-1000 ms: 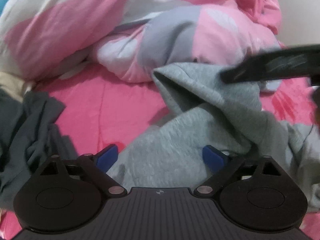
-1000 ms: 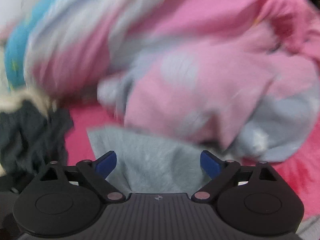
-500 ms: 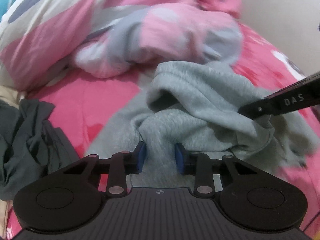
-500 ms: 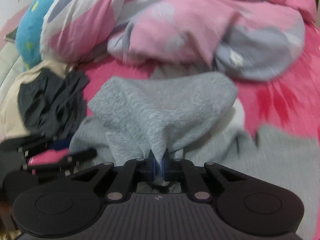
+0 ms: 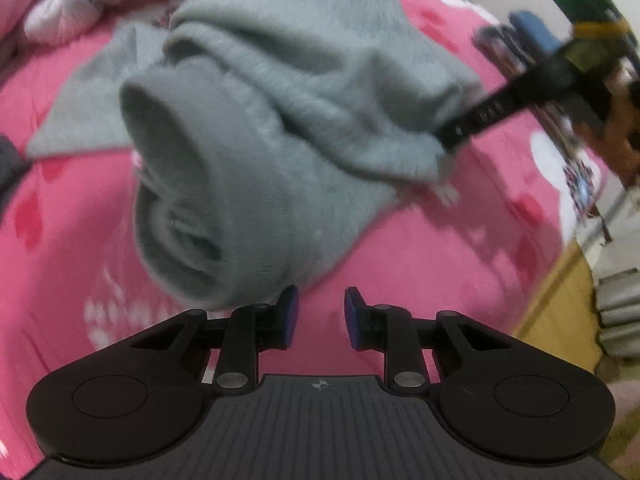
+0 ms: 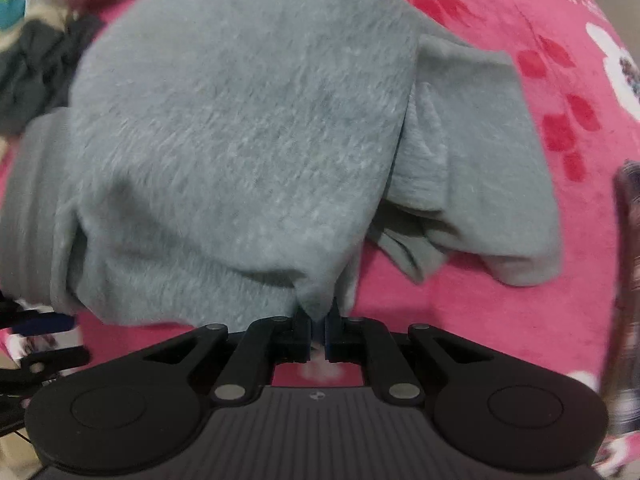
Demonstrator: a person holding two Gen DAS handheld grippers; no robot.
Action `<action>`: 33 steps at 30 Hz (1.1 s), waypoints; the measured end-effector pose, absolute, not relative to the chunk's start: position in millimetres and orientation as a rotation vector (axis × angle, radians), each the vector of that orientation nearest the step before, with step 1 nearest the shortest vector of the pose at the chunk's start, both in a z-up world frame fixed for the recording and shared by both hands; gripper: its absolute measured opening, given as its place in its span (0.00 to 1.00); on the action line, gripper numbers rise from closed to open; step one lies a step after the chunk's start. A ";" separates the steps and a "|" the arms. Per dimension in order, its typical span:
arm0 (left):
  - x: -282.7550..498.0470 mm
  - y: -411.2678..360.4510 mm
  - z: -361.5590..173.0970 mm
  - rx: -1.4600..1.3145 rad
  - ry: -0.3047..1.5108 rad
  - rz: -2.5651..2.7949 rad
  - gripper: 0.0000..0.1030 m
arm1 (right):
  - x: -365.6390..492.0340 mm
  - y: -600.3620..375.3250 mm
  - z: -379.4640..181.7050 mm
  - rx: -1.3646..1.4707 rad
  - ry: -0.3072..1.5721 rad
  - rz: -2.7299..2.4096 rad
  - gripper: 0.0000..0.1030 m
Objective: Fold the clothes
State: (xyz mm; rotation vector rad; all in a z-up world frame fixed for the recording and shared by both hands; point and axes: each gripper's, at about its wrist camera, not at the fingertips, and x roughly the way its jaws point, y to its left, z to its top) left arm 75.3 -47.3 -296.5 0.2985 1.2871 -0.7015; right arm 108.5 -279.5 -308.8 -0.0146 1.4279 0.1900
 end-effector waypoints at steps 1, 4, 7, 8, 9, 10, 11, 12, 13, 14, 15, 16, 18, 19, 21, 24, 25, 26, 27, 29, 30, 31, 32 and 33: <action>72.6 -43.7 -293.1 0.292 1.287 -0.695 0.27 | 108.6 -279.3 -303.7 -0.043 1.438 0.197 0.10; 64.7 -32.8 -282.8 0.271 1.287 -0.674 0.35 | 108.2 -275.2 -267.1 -0.086 1.407 0.262 0.12; 63.2 -20.4 -272.0 0.237 1.278 -0.635 0.47 | 112.1 -269.2 -218.4 -0.069 1.316 0.381 0.18; 65.1 -15.6 -268.8 0.217 1.272 -0.607 0.49 | 116.3 -266.4 -202.3 -0.054 1.273 0.422 0.25; 67.0 -10.9 -266.0 0.195 1.266 -0.578 0.51 | 121.9 -262.3 -188.5 -0.047 1.220 0.449 0.48; 69.8 -6.7 -263.8 0.169 1.263 -0.545 0.53 | 129.4 -256.9 -177.3 -0.049 1.159 0.465 0.66; 72.5 -2.6 -262.7 0.144 1.264 -0.510 0.54 | 140.6 -248.8 -169.0 -0.054 1.095 0.481 0.72; 74.9 1.5 -261.9 0.120 1.267 -0.475 0.55 | 155.6 -240.8 -165.1 -0.058 1.045 0.494 0.81; 77.7 5.4 -261.2 0.099 1.269 -0.436 0.55 | 173.3 -234.5 -166.0 -0.060 1.016 0.499 0.86; 77.8 8.1 -260.7 0.084 1.269 -0.404 0.55 | 192.5 -228.1 -171.4 -0.055 1.008 0.503 0.88; 77.2 9.0 -260.9 0.071 1.268 -0.377 0.56 | 212.4 -222.2 -181.5 -0.043 1.018 0.505 0.89; 77.0 9.8 -259.9 0.053 1.266 -0.354 0.56 | 232.4 -216.3 -193.7 -0.030 1.037 0.504 0.90; 76.7 12.1 -256.3 0.013 1.262 -0.311 0.58 | 266.8 -207.6 -226.1 -0.001 1.117 0.482 0.90; 75.4 13.1 -254.5 -0.004 1.261 -0.296 0.59 | 281.6 -205.1 -243.4 0.020 1.170 0.458 0.89; 73.8 12.1 -250.8 -0.035 1.260 -0.275 0.61 | 294.9 -207.4 -271.3 0.107 1.310 0.441 0.81; 72.6 3.9 -248.5 -0.061 1.264 -0.261 0.61 | 287.6 -219.5 -286.0 0.241 1.423 0.509 0.25; 73.2 1.4 -249.0 -0.066 1.269 -0.259 0.61 | 278.3 -224.2 -279.9 0.242 1.403 0.531 0.18; 73.9 -1.2 -249.6 -0.071 1.273 -0.258 0.61 | 267.9 -230.8 -270.4 0.235 1.373 0.550 0.15; 74.0 -2.4 -250.1 -0.075 1.278 -0.258 0.61 | 257.5 -239.8 -260.3 0.242 1.349 0.568 0.11; 77.8 -4.4 -252.5 -0.072 1.292 -0.255 0.61 | 234.5 -264.4 -237.9 0.287 1.328 0.606 0.09; 79.7 -3.6 -253.5 -0.068 1.297 -0.251 0.61 | 221.7 -276.7 -226.3 0.291 1.319 0.622 0.09; 81.3 -2.1 -254.4 -0.064 1.300 -0.247 0.61 | 207.7 -288.5 -215.6 0.278 1.314 0.633 0.09; 82.7 0.0 -255.6 -0.062 1.300 -0.248 0.61 | 193.2 -300.4 -205.8 0.258 1.314 0.640 0.09; 83.6 2.2 -256.9 -0.060 1.302 -0.249 0.61 | 178.2 -313.9 -198.7 0.239 1.322 0.637 0.09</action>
